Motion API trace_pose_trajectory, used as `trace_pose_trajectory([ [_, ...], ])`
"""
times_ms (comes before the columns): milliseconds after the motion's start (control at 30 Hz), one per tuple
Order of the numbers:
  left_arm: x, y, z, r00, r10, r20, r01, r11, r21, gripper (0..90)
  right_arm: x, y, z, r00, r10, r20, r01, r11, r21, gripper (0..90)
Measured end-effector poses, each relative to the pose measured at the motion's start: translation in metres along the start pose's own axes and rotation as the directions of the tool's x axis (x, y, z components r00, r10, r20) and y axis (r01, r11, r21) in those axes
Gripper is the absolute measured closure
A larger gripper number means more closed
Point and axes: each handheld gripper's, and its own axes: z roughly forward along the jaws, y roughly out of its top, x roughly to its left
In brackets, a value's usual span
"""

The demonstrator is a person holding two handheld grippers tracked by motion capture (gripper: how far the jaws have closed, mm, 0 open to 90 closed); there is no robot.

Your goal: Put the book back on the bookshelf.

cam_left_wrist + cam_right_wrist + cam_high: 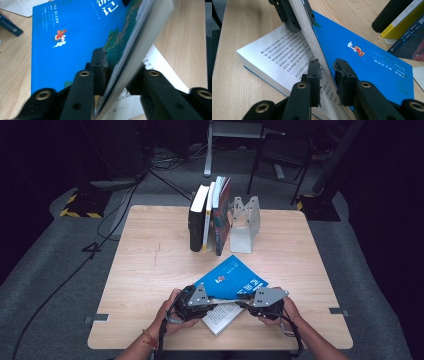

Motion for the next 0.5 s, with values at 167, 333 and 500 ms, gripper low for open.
trace_pose_trajectory([
  [167, 0.003, -0.006, -0.006, 1.0000, -0.007, 0.005, 0.007, 0.9996, -0.027, 79.6, -0.011, -0.005, -0.004, 0.9991, 0.042, 0.002, -0.042, 0.999, -0.015, 48.4],
  [333, 0.008, -0.014, -0.014, 0.9999, -0.001, 0.012, 0.002, 0.9996, -0.028, 80.9, -0.036, -0.028, -0.003, 0.9938, 0.104, 0.039, -0.105, 0.994, 0.032, 53.7],
  [500, 0.020, -0.022, -0.024, 0.9997, -0.024, 0.009, 0.024, 0.9988, -0.043, 79.1, -0.039, -0.031, -0.005, 0.9979, 0.065, 0.001, -0.065, 0.998, 0.010, 68.1],
])
